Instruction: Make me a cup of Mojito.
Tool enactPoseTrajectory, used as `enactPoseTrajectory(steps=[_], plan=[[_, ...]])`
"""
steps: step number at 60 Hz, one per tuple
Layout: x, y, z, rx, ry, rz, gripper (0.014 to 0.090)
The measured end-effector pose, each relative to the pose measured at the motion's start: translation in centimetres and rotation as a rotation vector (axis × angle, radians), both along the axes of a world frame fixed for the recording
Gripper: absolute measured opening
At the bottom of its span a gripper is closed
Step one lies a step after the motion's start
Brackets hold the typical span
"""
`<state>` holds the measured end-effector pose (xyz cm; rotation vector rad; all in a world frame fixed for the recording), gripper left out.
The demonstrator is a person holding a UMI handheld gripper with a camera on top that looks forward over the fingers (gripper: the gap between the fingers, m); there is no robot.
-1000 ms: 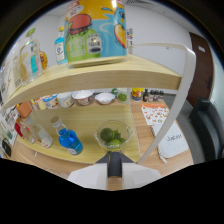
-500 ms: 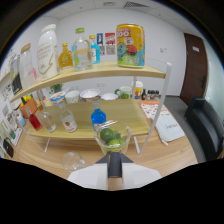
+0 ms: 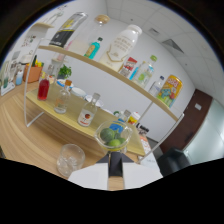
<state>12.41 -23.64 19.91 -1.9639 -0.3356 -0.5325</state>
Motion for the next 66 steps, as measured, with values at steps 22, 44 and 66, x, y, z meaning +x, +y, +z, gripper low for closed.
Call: enactPoseTrajectory(steps=[22, 44, 66], plan=[[-1.0, 1.9, 2.0, 0.107, -0.774, 0.323, 0.0158], [-2.9, 1.9, 1.0, 0.133, -1.103, 0.545, 0.0159], [-1.0, 0.4, 6.7, 0.221, -0.536, 0.352, 0.016]])
